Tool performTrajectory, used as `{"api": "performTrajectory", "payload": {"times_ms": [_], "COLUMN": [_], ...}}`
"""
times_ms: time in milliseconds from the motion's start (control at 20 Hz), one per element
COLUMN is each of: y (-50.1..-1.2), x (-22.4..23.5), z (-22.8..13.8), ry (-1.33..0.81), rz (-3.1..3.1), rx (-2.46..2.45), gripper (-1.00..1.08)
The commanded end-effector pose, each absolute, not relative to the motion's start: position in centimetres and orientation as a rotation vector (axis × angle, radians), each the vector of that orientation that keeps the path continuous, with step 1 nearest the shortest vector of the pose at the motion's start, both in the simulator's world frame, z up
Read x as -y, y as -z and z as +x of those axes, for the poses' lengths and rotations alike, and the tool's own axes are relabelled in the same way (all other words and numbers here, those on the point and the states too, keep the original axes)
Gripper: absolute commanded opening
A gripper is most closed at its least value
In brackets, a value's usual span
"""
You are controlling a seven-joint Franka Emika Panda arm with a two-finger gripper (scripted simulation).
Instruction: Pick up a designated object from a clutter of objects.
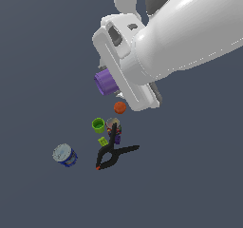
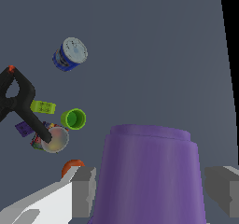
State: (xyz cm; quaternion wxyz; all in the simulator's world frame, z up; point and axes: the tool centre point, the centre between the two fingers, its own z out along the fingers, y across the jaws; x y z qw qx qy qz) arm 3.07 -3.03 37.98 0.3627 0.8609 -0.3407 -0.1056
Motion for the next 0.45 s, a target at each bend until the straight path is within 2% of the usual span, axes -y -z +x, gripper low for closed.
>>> {"api": "performTrajectory", "payload": {"times_ms": [0, 400], "y": [-39.7, -41.4], "x": [3.7, 4.5], "z": [3.1, 3.2], "ry": [0.272, 0.27], "rz": [2.216, 2.216], "rx": [0.875, 0.874], "gripper": [-1.0, -1.0]}}
